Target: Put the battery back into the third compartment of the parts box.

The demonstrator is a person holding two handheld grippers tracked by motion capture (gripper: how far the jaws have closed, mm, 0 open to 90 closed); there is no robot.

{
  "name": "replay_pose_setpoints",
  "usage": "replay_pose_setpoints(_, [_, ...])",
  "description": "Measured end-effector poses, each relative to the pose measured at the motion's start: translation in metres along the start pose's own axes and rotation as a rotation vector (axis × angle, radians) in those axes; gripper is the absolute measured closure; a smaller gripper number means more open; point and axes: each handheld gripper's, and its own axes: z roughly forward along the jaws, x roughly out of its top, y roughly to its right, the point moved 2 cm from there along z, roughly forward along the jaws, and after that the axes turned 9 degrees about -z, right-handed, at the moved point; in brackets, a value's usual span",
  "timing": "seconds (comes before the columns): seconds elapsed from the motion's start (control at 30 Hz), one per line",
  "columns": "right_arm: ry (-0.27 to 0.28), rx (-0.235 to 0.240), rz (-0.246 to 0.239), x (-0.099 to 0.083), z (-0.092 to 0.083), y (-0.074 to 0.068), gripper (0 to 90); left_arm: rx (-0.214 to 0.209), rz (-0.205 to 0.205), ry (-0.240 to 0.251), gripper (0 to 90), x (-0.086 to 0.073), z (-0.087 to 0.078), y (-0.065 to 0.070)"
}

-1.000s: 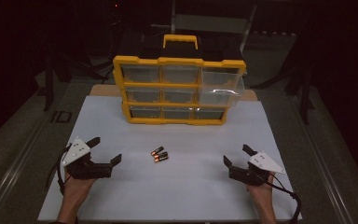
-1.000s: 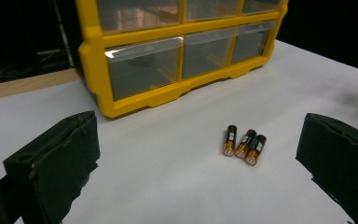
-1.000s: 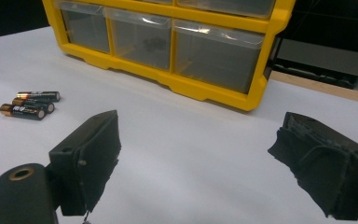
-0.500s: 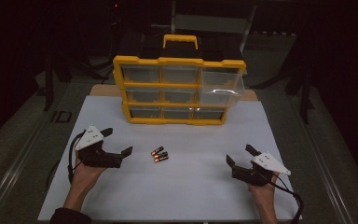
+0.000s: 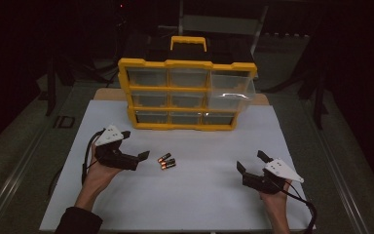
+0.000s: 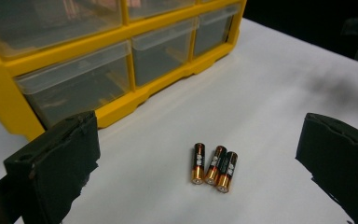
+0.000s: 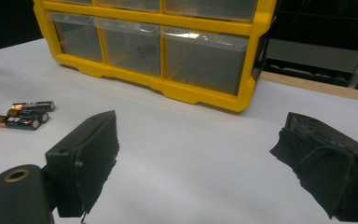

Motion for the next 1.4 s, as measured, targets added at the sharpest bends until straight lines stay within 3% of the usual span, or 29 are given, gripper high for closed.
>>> replay_pose_setpoints(0.57, [0.005,-0.002,0.008,0.001,-0.001,0.000,11.1,-0.001,0.046,-0.120,1.4,0.018,0.031,0.007])
replay_pose_setpoints(1.4, [0.005,0.003,-0.002,0.001,0.001,-0.001,11.1,0.005,0.109,-0.254,3.8,0.025,0.064,0.010])
